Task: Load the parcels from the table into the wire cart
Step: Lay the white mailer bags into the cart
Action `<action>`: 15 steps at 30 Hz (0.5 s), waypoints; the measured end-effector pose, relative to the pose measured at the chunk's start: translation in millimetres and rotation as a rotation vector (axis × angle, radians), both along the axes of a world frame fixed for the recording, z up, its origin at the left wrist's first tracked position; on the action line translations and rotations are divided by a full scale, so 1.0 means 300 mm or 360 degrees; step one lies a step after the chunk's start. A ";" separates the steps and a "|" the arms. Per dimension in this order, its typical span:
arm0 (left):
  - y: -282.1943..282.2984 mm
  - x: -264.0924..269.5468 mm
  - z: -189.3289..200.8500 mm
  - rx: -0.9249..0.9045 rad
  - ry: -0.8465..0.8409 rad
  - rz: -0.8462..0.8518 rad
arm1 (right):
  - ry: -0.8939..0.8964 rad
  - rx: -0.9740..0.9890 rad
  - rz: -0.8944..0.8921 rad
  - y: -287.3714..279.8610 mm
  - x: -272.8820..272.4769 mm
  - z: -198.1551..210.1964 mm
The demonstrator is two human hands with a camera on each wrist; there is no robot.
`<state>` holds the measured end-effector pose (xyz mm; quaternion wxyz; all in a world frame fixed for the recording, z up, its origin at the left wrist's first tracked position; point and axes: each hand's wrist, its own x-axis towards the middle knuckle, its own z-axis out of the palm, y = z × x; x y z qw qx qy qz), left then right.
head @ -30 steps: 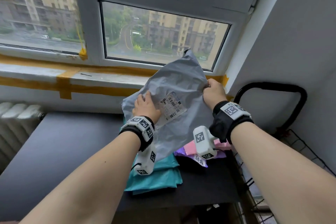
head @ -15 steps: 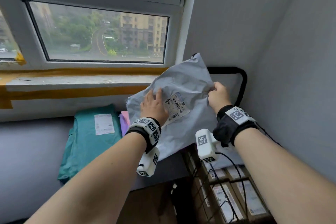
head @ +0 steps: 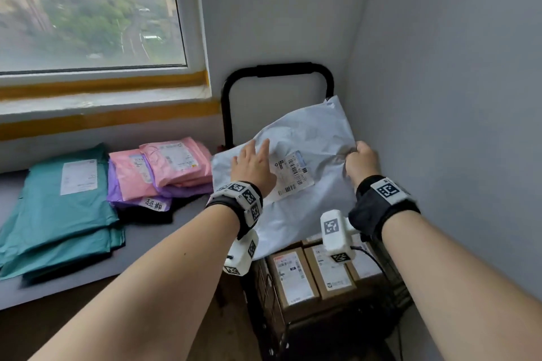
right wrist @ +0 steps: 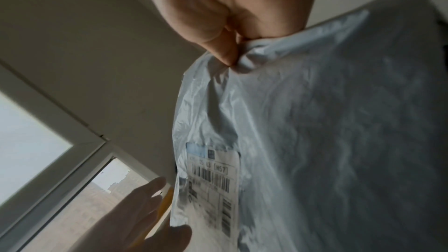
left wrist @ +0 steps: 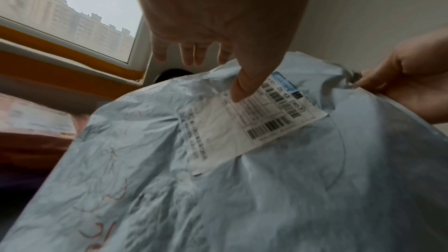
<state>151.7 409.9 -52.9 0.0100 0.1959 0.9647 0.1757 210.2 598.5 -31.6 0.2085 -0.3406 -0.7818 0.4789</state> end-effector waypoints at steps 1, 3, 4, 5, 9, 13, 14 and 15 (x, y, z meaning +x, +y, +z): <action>0.035 0.005 -0.014 -0.0020 -0.0017 -0.0012 | -0.0013 -0.0001 -0.0015 0.037 0.010 -0.015; 0.098 0.007 -0.045 -0.0066 -0.0056 -0.0032 | -0.0069 0.0023 -0.0057 0.110 0.020 -0.050; 0.128 0.003 -0.061 -0.0081 -0.0080 -0.0033 | -0.0117 0.0034 -0.0074 0.145 0.022 -0.068; 0.156 -0.006 -0.078 -0.0092 -0.0106 -0.0030 | -0.0161 0.0039 -0.0086 0.182 0.018 -0.088; 0.263 -0.072 -0.152 -0.0125 -0.0196 -0.0063 | -0.0304 0.0035 -0.0175 0.315 -0.007 -0.168; 0.345 -0.151 -0.239 -0.0141 -0.0307 -0.0077 | -0.0509 0.0010 -0.0200 0.419 -0.053 -0.263; 0.362 -0.166 -0.261 -0.0155 -0.0338 -0.0067 | -0.0561 0.0004 -0.0185 0.443 -0.069 -0.287; 0.376 -0.181 -0.281 -0.0176 -0.0364 -0.0055 | -0.0606 -0.0006 -0.0165 0.463 -0.085 -0.310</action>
